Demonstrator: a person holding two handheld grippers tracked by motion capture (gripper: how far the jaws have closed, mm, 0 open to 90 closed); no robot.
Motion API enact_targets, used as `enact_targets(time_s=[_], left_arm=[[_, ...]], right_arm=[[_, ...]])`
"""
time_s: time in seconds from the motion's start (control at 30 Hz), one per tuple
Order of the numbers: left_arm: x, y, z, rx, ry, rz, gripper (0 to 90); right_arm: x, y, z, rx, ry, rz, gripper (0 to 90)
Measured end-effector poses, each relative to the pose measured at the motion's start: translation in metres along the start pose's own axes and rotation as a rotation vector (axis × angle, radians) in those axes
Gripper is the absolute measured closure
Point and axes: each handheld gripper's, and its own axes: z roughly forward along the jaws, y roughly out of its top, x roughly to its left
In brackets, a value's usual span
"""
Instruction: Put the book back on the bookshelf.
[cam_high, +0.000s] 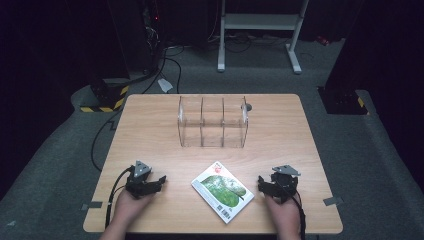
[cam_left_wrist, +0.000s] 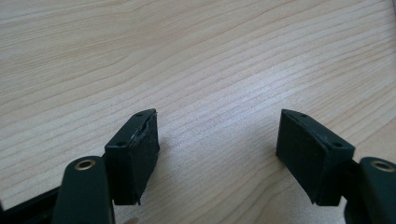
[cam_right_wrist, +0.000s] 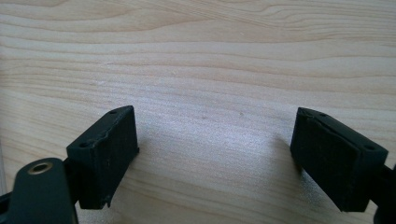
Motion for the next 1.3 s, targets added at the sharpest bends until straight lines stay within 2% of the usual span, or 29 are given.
enact_targets(time_s=[0.63, 0.67, 0.83, 0.9, 0.93, 1.0, 1.07, 1.2, 1.3], left_arm=[[0.000, 0.000, 0.000, 0.000, -0.001, 0.002, 29.6], [0.000, 0.000, 0.000, -0.001, -0.001, 0.003, 29.7], [-0.001, 0.001, 0.000, -0.002, 0.008, 0.020, 30.0], [-0.002, 0.002, 0.000, -0.001, 0.015, 0.032, 31.5], [-0.003, 0.003, 0.001, 0.001, 0.009, 0.016, 32.8], [-0.004, 0.005, 0.001, -0.002, -0.001, 0.012, 33.4], [-0.009, 0.007, 0.002, 0.001, -0.011, 0.026, 34.9], [-0.019, 0.015, 0.004, -0.010, -0.042, 0.055, 37.0], [-0.025, 0.019, 0.006, -0.020, -0.062, 0.059, 37.8]], right_arm=[[-0.001, 0.000, 0.000, -0.002, 0.007, -0.004, 15.3], [-0.002, 0.000, -0.001, 0.000, 0.008, -0.006, 19.1], [-0.002, 0.000, -0.004, 0.003, 0.027, -0.015, 23.2], [-0.001, 0.000, -0.008, -0.014, 0.037, -0.017, 23.9], [-0.001, 0.000, -0.014, -0.032, 0.047, -0.023, 24.4], [0.000, 0.000, -0.016, -0.039, 0.051, -0.023, 25.0], [0.003, -0.002, -0.025, -0.071, 0.058, -0.049, 25.8], [0.009, -0.007, -0.032, -0.068, 0.064, -0.052, 25.8], [0.013, -0.010, -0.035, -0.066, 0.069, -0.060, 25.7]])
